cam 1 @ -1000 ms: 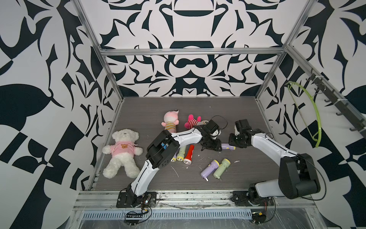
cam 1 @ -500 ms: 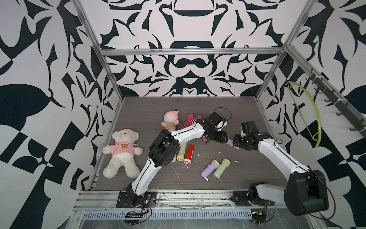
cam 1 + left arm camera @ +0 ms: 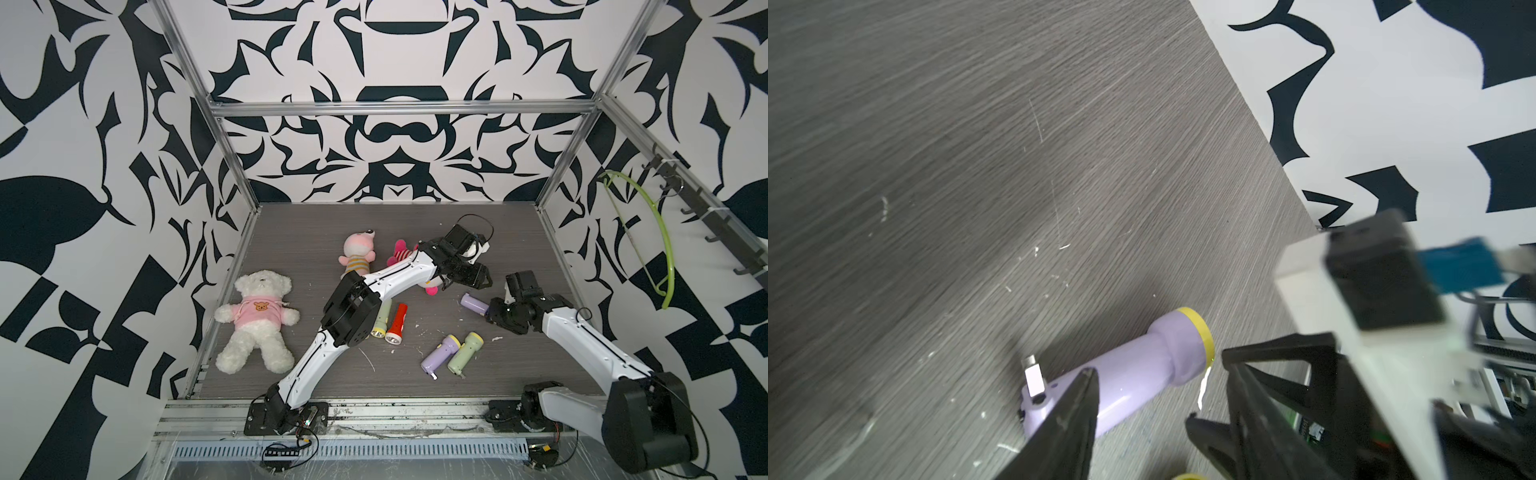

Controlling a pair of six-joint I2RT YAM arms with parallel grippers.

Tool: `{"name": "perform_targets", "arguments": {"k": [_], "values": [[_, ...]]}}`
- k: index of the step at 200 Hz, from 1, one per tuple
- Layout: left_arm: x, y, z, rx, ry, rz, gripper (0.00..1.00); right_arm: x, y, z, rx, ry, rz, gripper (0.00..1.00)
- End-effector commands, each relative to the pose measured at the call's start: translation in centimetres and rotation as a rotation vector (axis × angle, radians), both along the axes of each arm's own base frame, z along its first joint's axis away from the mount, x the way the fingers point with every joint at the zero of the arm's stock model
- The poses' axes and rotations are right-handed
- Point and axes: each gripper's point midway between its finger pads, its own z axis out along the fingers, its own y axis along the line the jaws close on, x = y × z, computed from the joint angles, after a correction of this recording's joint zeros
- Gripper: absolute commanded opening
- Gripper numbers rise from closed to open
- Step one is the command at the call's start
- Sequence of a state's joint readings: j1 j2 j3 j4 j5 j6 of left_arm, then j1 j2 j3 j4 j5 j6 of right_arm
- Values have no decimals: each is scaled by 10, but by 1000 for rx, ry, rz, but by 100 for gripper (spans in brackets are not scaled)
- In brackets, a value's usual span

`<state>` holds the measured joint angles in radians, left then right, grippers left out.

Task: Close the plug at the bottom of the flashlight
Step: Adjust the flashlight at the center of the board.

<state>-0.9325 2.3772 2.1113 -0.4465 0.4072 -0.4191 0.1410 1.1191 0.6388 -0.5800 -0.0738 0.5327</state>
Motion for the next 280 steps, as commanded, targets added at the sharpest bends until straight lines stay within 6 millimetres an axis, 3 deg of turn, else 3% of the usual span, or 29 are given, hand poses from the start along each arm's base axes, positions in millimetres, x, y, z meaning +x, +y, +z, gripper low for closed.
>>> {"name": "perform_targets", "arguments": {"k": [1, 27, 40, 48, 60, 74, 98, 117, 158, 192, 229, 280], "values": [[-9, 16, 11, 41, 2, 34, 54, 13, -4, 36, -21, -113, -10, 58], [-37, 34, -2, 130, 17, 79, 53, 20, -16, 49, -77, -188, -36, 60], [-51, 41, -10, 160, 31, 95, 52, 25, -17, 44, -75, -185, -41, 52], [-56, 45, -14, 168, 43, 114, 52, 28, -16, 38, -65, -169, -47, 44], [-61, 48, -20, 161, 70, 132, 51, 34, -18, 29, -57, -156, -64, 18], [-63, 47, -26, 153, 98, 144, 49, 41, -23, 22, -57, -158, -91, 0], [-67, 39, -36, 161, 130, 134, 37, 53, -32, 10, -54, -141, -129, 0], [-66, 32, -45, 181, 144, 125, 35, 58, -33, -3, -22, -100, -138, 0], [-54, 23, -64, 204, 158, 134, 40, 56, -26, -23, 22, -26, -115, 0], [-30, 19, -77, 207, 177, 159, 41, 47, -25, -22, 24, -25, -111, 0], [-5, 10, -69, 179, 157, 175, 44, 39, -20, -25, 55, -15, -104, 0], [2, 3, -71, 183, 146, 175, 48, 35, -5, -29, 150, -6, -99, 0]]}}
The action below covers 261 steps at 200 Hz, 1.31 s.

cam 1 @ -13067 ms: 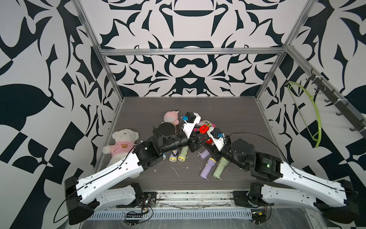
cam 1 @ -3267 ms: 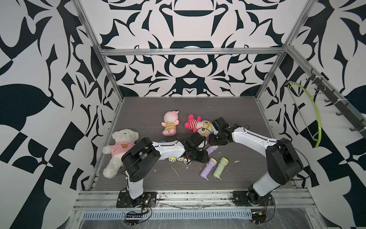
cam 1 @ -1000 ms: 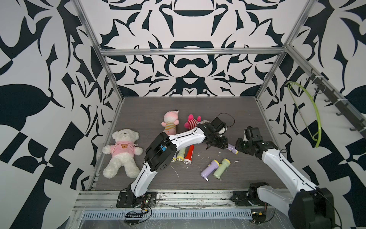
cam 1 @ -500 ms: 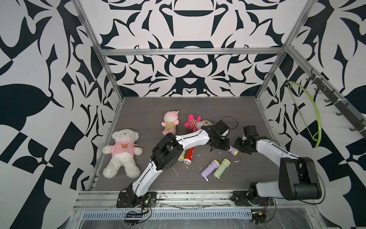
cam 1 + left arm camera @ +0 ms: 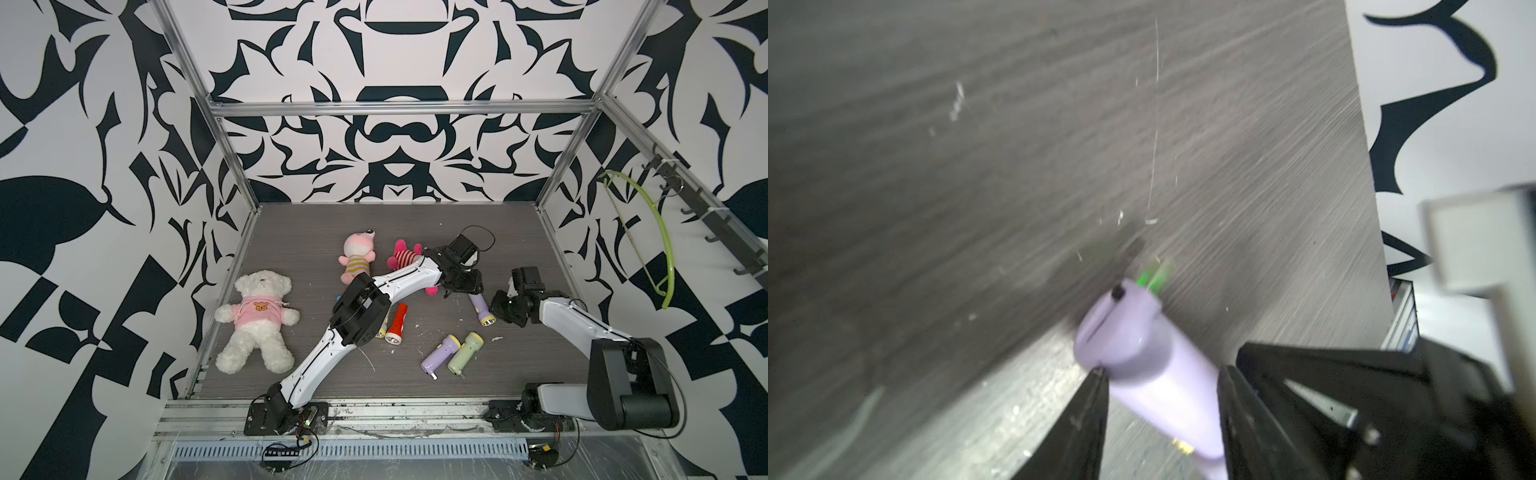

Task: Close the plug at the bottom of the flashlight
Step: Adjust the flashlight at the center of the board, then pick up the flashlight from the center of the board.

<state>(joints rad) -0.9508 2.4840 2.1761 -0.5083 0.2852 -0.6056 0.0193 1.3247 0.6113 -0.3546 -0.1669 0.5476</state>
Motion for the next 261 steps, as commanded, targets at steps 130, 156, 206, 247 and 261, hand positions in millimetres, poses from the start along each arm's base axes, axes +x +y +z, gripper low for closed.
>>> {"name": "perform_targets", "arguments": {"k": [130, 156, 206, 247, 261], "values": [[-21, 22, -20, 219, -73, -2, 52, 0, -14, 68, -48, -187, -54, 2], [-26, 11, -21, 209, -69, -5, 52, -3, -17, 65, -66, -180, -57, 4], [-32, -1, -10, 179, -86, 7, 52, -7, -18, 59, -72, -178, -61, 5], [-35, 6, -30, 237, -65, 48, 53, -7, -23, 68, -86, -227, -93, 7], [-33, 4, -38, 243, -55, 61, 53, -9, -27, 74, -99, -255, -111, 8]]}}
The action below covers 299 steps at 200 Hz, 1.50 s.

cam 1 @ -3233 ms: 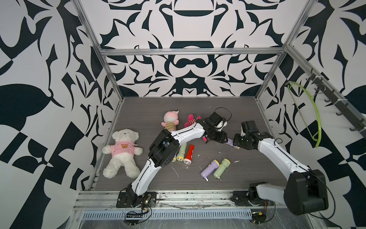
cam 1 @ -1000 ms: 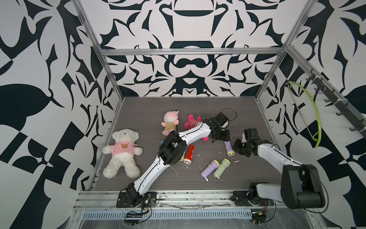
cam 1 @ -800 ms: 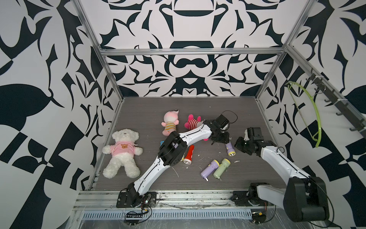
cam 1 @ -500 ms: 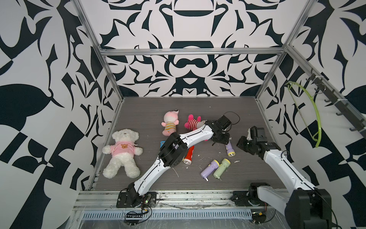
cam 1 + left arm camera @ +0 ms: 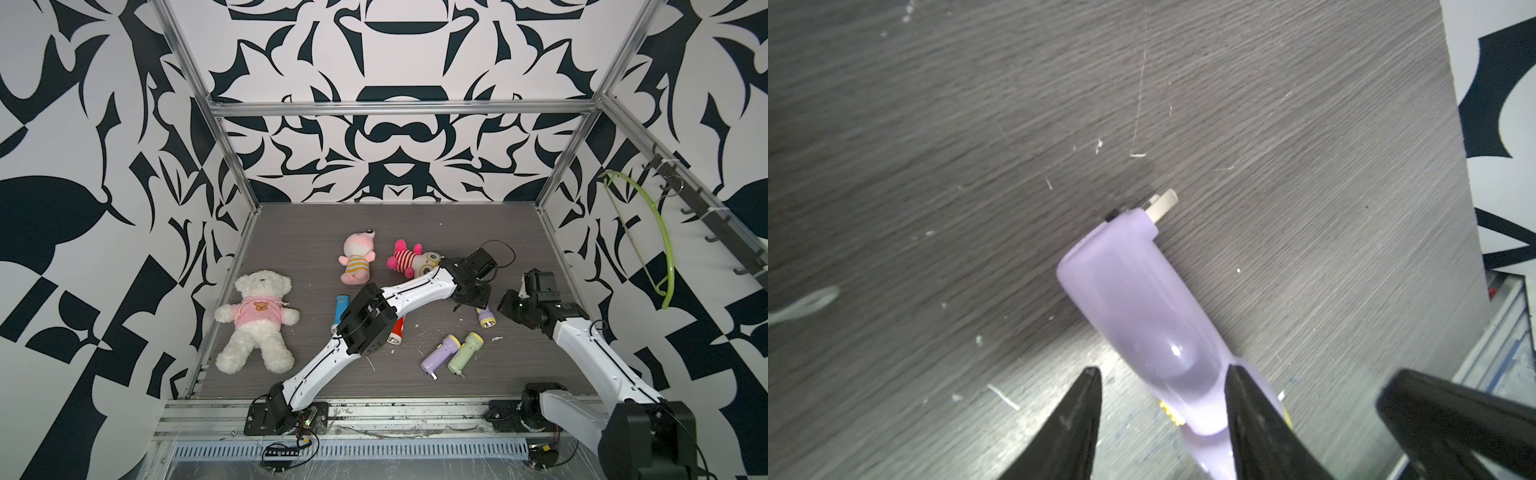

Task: Close the plug at the bottom of the flashlight
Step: Pick up the flashlight from the center of the board.

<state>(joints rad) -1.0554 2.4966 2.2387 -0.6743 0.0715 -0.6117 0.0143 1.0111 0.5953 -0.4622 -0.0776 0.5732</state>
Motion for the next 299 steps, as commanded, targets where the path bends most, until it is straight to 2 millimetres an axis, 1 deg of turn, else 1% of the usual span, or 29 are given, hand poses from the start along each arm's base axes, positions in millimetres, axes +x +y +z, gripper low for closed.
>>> {"name": "perform_targets", "arguments": {"k": [1, 43, 79, 126, 132, 136, 147, 163, 173, 195, 222, 231, 239, 242, 246, 257, 276, 289, 294, 297, 299], "values": [[2, 4, -25, 50, 24, 42, 53, 1, -10, 16, -35, -68, -44, 8], [8, -2, -39, 67, 28, 63, 53, -7, -18, 31, -74, -119, -70, 9], [13, -2, -52, 91, 17, 91, 53, -10, -21, 31, -84, -120, -76, 10], [13, 18, -70, 196, -6, 80, 52, -9, -21, 30, -87, -114, -73, 10], [15, 19, -69, 204, -23, 76, 52, -9, -22, 30, -89, -115, -76, 10], [13, 26, -71, 234, -21, 69, 52, -9, -22, 30, -90, -115, -76, 10], [14, 33, -70, 269, -42, 56, 52, -9, -22, 30, -92, -117, -77, 10], [16, 40, -67, 302, -70, 36, 53, -10, -23, 30, -92, -120, -80, 10], [16, 40, -65, 307, -81, 27, 53, -10, -22, 31, -89, -121, -80, 10], [16, 41, -67, 318, -83, 15, 44, -9, -23, 32, -88, -124, -83, 10], [17, 40, -65, 305, -96, 6, 29, -10, -22, 32, -81, -123, -85, 10], [18, 38, -60, 285, -108, 3, 26, -10, -22, 33, -78, -123, -87, 10], [17, 38, -54, 272, -114, -5, 22, -10, -21, 34, -75, -124, -85, 10], [19, 34, -49, 248, -130, -4, 21, -10, -21, 34, -73, -124, -85, 10], [20, 33, -46, 237, -140, -9, 19, -10, -21, 35, -72, -124, -85, 10], [22, 31, -29, 200, -177, -18, 14, -10, -20, 36, -70, -122, -81, 10], [26, 29, 8, 134, -258, -50, 6, -9, -19, 39, -64, -120, -76, 12], [26, 29, 41, 78, -323, -77, 0, -8, -18, 42, -57, -123, -71, 14], [27, 30, 54, 55, -352, -90, 0, -8, -17, 43, -55, -127, -68, 15], [26, 31, 57, 49, -365, -99, 0, -7, -17, 44, -54, -129, -67, 16], [25, 31, 64, 37, -380, -104, 0, -7, -16, 45, -53, -131, -65, 16]]}}
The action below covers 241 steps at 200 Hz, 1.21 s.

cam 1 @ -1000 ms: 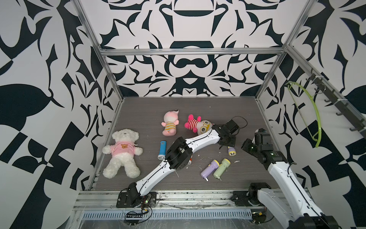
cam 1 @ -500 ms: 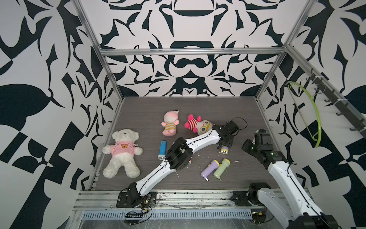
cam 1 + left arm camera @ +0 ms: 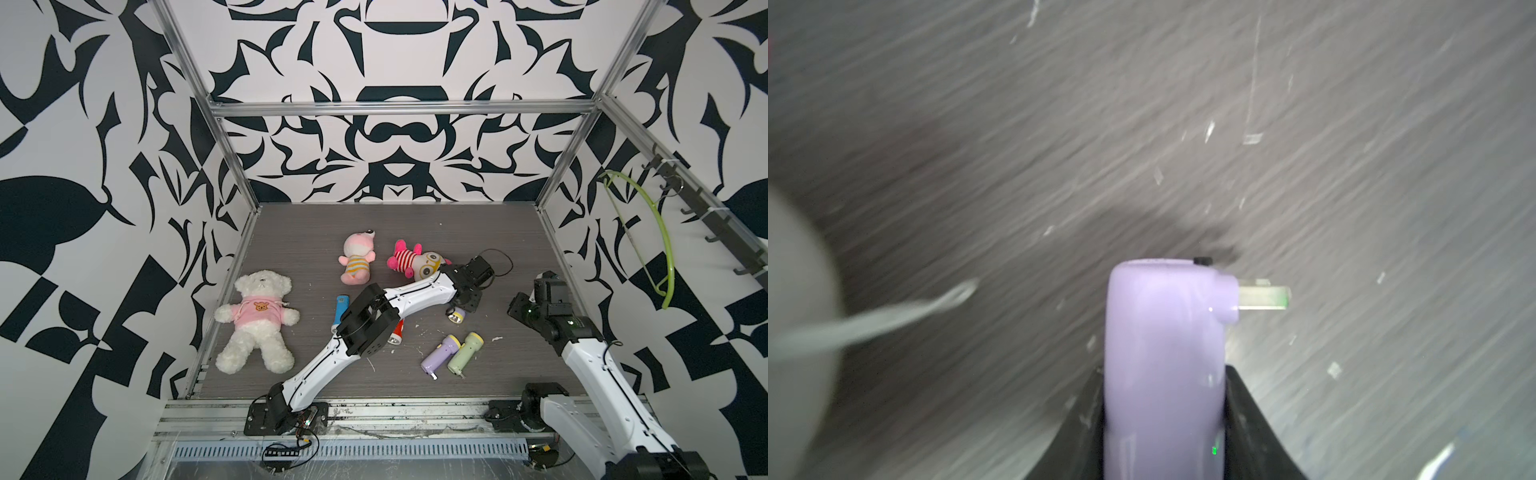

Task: Close the plug at the bottom of the flashlight
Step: Pick up the flashlight from the center of the board, then close the plug of the flashlight.

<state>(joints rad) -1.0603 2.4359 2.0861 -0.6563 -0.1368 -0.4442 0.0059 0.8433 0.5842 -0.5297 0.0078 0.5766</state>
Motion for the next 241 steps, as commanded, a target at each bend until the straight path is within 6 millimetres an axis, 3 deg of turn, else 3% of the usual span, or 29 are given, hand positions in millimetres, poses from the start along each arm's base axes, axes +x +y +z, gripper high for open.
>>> {"name": "perform_targets", "arguments": {"k": [1, 30, 57, 81, 114, 132, 145, 167, 183, 199, 241], "values": [[9, -6, 87, -144, -175, -90, 0, 7, 1, 20, 12, -43, -1, 17], [-1, 12, 154, -253, -337, -184, 0, 19, 8, 38, 23, -79, 51, 27], [-18, 42, 200, -333, -455, -247, 0, 40, 28, 53, 86, -110, 156, 34], [-43, 73, 227, -423, -512, -327, 0, 60, 52, 70, 171, -165, 270, 34], [-83, 128, 243, -517, -622, -436, 0, 83, 82, 102, 260, -267, 401, 34], [-99, 163, 255, -568, -714, -433, 0, 89, 116, 124, 291, -330, 560, 34], [-111, 184, 259, -591, -753, -438, 0, 87, 154, 139, 288, -363, 722, 34], [-127, 209, 263, -615, -792, -440, 0, 63, 226, 170, 322, -436, 1035, 39], [-135, 222, 264, -620, -795, -436, 0, 44, 260, 192, 412, -490, 1202, 42], [-139, 231, 263, -619, -789, -423, 0, 33, 274, 208, 468, -532, 1288, 44], [-147, 248, 264, -629, -775, -396, 0, -3, 287, 240, 559, -625, 1485, 50]]}}
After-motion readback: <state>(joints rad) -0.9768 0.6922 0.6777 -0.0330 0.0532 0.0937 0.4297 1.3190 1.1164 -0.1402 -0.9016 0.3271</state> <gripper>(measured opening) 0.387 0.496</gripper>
